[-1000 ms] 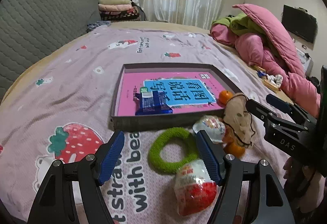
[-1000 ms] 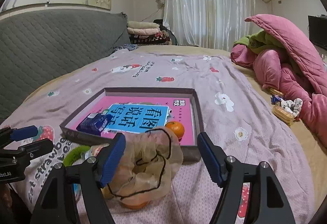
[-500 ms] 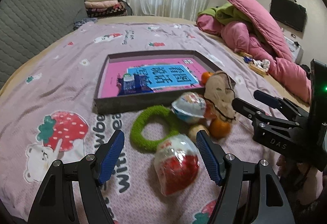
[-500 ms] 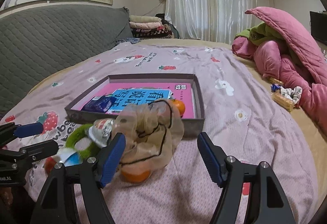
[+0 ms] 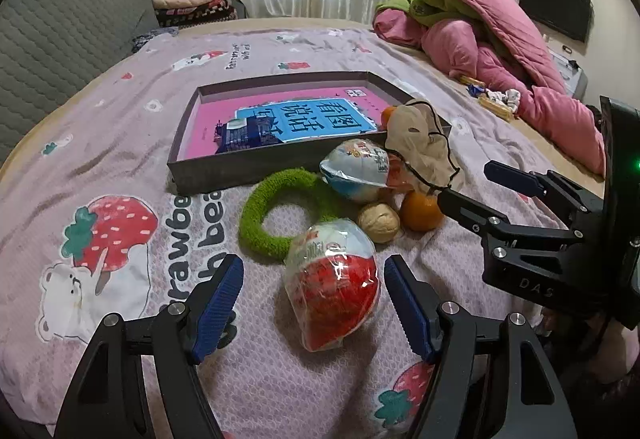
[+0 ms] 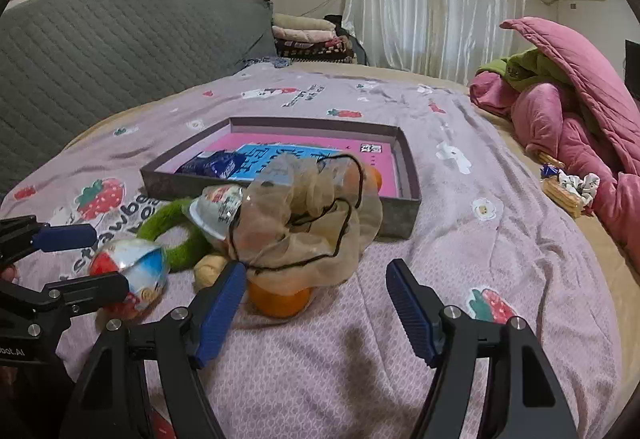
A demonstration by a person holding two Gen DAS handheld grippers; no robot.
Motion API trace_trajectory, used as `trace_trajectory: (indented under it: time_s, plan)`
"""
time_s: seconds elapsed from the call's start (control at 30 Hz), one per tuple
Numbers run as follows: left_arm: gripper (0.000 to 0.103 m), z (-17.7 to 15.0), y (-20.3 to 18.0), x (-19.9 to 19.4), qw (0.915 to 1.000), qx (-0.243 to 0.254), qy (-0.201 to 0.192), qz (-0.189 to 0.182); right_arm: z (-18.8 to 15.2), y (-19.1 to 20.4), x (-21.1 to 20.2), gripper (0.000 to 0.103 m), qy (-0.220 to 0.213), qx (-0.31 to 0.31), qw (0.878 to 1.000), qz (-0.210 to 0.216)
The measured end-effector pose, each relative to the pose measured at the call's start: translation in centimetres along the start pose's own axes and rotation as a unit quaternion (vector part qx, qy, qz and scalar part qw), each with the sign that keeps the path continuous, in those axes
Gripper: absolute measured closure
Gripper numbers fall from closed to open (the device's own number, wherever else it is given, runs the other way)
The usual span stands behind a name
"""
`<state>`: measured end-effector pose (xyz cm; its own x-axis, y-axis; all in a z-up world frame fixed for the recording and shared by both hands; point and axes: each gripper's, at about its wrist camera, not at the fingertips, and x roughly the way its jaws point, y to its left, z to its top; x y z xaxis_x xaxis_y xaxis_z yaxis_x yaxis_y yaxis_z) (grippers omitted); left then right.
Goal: Organize objects
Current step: 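Grasp the red-and-white egg toy with left gripper while right grasps the mesh bag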
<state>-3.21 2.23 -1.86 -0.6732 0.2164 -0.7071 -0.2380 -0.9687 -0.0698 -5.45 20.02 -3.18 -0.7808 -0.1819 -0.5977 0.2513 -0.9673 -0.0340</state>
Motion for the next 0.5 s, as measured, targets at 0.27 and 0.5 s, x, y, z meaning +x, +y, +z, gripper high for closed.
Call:
trace_trajectory:
  time_s: [0.27, 0.5]
  plan:
    - [0.029, -0.3, -0.5, 0.7, 0.9999, 0.008, 0.009, 0.004, 0.0, 0.6, 0.6, 0.031, 0.007, -0.016, 1.000, -0.004]
    - [0.029, -0.4, -0.6, 1.5, 0.9998, 0.008, 0.016, 0.009, 0.4, 1.1, 2.1, 0.031, 0.018, -0.031, 0.999, -0.017]
